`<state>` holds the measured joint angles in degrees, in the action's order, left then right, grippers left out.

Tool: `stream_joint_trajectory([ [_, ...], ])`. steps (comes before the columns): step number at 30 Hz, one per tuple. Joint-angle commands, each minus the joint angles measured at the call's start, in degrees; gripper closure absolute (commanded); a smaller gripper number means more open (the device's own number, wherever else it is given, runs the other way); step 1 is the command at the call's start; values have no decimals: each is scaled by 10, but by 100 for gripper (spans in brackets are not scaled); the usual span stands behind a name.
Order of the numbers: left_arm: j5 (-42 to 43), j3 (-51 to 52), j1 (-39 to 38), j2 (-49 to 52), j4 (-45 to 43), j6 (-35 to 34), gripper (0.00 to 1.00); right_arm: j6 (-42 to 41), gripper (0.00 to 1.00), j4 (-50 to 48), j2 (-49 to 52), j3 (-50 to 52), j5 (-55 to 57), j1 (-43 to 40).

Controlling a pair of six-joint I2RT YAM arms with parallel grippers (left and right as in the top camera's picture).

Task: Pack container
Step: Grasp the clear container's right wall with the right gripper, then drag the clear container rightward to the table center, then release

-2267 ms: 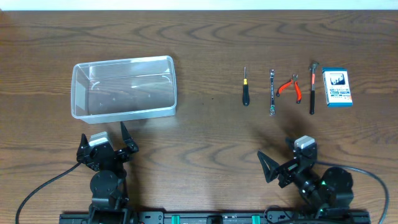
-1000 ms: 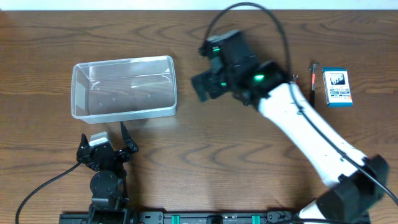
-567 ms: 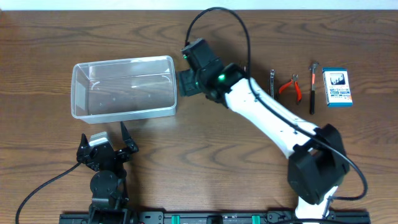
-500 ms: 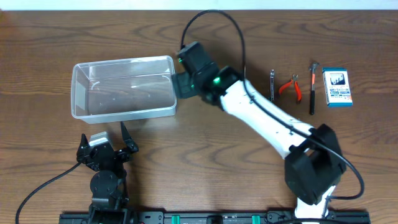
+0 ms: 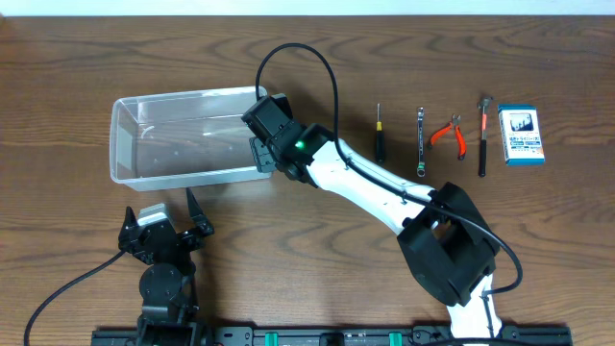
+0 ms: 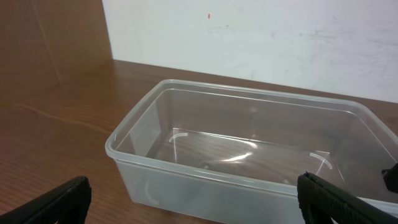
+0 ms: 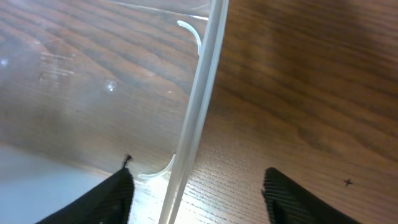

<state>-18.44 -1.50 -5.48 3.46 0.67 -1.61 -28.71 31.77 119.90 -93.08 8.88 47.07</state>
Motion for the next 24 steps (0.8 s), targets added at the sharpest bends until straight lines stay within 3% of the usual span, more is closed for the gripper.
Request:
stream_joint_trajectory([
  [1,-11,13,-2,-2,17,1,2,-13,42,-2,16,-11,12,-2],
  [9,-11,13,-2,-2,17,1,2,-12,71,17,19,-11,16,-5],
  [14,-11,13,-2,-2,17,1,2,-12,73,49,18,-11,34,-8],
  [19,-11,13,-2,-2,17,1,2,-18,86,106,11,-11,70,-13],
  [24,-11,13,-2,-2,17,1,2,-88,87,182,3,-11,73,-40],
])
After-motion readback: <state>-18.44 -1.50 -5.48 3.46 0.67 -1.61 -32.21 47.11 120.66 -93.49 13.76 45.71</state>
